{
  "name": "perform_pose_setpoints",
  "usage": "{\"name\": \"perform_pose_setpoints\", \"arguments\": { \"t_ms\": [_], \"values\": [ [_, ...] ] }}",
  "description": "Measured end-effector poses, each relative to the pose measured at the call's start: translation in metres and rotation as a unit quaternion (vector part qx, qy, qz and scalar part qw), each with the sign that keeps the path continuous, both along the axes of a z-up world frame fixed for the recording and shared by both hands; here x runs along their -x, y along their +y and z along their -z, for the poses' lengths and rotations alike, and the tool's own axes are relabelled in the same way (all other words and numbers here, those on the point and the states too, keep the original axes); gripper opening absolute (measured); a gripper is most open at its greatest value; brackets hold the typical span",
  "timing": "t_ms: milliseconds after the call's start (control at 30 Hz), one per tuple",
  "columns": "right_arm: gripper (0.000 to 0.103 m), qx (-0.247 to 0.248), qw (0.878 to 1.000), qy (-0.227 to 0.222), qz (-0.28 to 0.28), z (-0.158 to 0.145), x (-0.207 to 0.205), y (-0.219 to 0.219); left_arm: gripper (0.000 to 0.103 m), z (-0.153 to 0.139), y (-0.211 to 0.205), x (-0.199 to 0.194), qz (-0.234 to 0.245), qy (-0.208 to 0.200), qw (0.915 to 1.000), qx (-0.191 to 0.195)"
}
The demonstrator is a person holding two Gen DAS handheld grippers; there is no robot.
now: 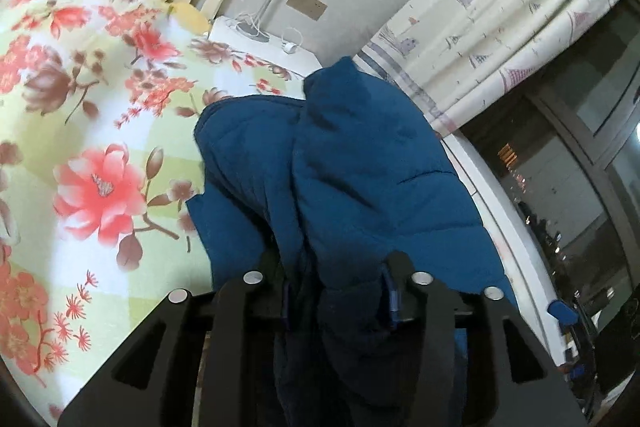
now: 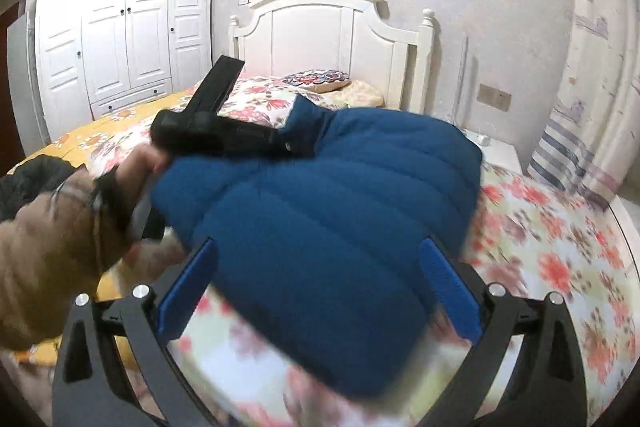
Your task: Fold large clothes
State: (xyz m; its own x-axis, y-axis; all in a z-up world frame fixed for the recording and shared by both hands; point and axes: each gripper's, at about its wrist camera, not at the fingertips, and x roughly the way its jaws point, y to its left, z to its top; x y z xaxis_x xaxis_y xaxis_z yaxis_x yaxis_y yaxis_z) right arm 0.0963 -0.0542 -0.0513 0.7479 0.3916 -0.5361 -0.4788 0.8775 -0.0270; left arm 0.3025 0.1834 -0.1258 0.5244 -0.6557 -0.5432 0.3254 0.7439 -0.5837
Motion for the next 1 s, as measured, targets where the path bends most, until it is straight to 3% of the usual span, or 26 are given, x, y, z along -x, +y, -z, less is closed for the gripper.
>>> {"name": "perform_pose_setpoints", "arguments": {
  "t_ms": [100,167,233,333,433,500,567,633,700,733,767,800,867,900,933,1000],
  "values": [
    [0.101,0.047,0.998,0.028,-0.011,0.029,-0.028,0.046,0.055,0.000,0.004,0.001,-0.006,0.003,1.0000,0.004],
    [0.101,0.137,0.990,-0.019,0.005,0.052,-0.026,0.074,0.072,-0.012,0.008,0.009,-0.043,-0.003,0.9987,-0.026],
    [0.101,0.144,0.990,-0.011,0.006,0.056,-0.027,0.076,0.077,-0.035,0.019,0.024,-0.097,-0.029,0.9931,-0.059],
    [0.101,0.137,0.991,0.010,-0.001,0.055,-0.035,0.072,0.077,-0.084,0.030,0.047,-0.171,-0.096,0.9772,-0.081],
    [0.101,0.145,0.989,0.003,0.003,0.057,-0.036,0.075,0.080,-0.127,0.010,0.062,-0.159,-0.163,0.9699,-0.087],
    [0.101,0.144,0.990,0.005,0.003,0.057,-0.036,0.076,0.081,-0.140,-0.026,0.061,-0.118,-0.185,0.9671,-0.128],
    [0.101,0.144,0.990,0.005,0.003,0.060,-0.039,0.076,0.081,-0.131,-0.066,0.044,-0.090,-0.176,0.9626,-0.185],
    [0.101,0.144,0.990,0.003,0.005,0.061,-0.032,0.079,0.081,-0.105,-0.086,0.019,-0.097,-0.138,0.9566,-0.237],
    [0.101,0.146,0.989,0.001,0.000,0.061,-0.031,0.079,0.081,-0.062,-0.089,-0.010,-0.122,-0.082,0.9453,-0.291],
    [0.101,0.156,0.988,-0.010,-0.010,0.061,-0.027,0.081,0.086,-0.041,-0.080,-0.022,-0.125,-0.059,0.9510,-0.276],
    [0.101,0.165,0.986,-0.018,-0.018,0.061,-0.023,0.083,0.088,-0.032,-0.069,-0.026,-0.128,-0.051,0.9603,-0.242],
    [0.101,0.170,0.985,-0.018,-0.029,0.060,-0.020,0.084,0.089,-0.029,-0.061,-0.026,-0.135,-0.044,0.9637,-0.226],
    [0.100,0.162,0.985,-0.007,-0.054,0.052,-0.018,0.079,0.091,-0.026,-0.054,-0.025,-0.149,-0.041,0.9616,-0.227],
    [0.087,0.147,0.987,-0.007,-0.067,0.043,-0.016,0.072,0.092,-0.026,-0.054,-0.024,-0.149,-0.044,0.9606,-0.231],
    [0.081,0.132,0.989,-0.012,-0.069,0.036,-0.016,0.064,0.093,-0.026,-0.051,-0.024,-0.151,-0.046,0.9600,-0.231],
    [0.066,0.087,0.995,-0.023,-0.031,0.013,-0.028,0.032,0.096,-0.023,-0.048,-0.023,-0.158,-0.044,0.9609,-0.223]
  ]
}}
